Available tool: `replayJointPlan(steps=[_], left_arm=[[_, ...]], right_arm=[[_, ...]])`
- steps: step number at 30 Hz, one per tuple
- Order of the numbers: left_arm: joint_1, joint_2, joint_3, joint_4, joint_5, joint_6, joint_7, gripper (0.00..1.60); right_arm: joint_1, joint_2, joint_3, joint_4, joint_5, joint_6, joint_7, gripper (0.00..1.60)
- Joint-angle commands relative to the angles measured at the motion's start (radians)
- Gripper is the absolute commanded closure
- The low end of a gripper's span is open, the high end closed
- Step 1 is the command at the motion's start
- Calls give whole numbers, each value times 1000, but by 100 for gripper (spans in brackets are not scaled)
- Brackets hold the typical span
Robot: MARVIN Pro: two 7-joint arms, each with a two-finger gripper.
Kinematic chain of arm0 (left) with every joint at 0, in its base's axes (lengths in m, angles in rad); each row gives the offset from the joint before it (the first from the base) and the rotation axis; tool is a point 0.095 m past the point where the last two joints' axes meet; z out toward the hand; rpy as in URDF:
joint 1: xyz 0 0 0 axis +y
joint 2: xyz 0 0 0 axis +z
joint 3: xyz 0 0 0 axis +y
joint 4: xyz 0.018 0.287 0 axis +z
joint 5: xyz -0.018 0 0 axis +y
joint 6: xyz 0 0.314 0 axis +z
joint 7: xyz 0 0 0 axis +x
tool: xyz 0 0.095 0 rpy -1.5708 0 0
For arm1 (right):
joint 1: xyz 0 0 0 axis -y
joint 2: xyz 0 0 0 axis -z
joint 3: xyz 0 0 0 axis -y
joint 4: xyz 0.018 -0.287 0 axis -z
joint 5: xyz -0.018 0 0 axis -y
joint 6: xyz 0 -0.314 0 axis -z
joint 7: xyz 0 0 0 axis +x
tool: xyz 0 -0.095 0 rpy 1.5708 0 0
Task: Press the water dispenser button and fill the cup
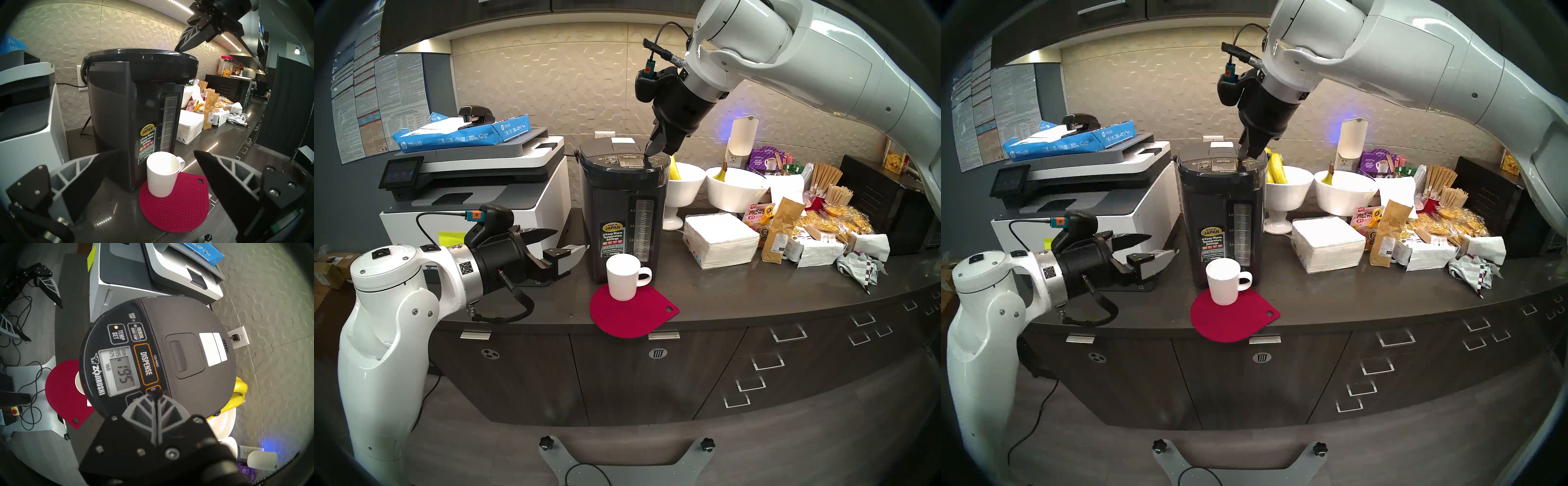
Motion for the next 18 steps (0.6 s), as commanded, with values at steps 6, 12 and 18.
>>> replayJointPlan(steps=[6, 12, 18], left_arm=[[-1, 0, 0, -12, 0, 0, 0, 0], [-1, 0, -1, -12, 0, 0, 0, 0], [0, 0, -1, -12, 0, 0, 0, 0]], right_arm=[[49, -25, 34, 18, -9, 12, -3, 160], [45, -22, 44, -15, -5, 34, -10, 160], [32, -30, 55, -32, 1, 51, -28, 160]])
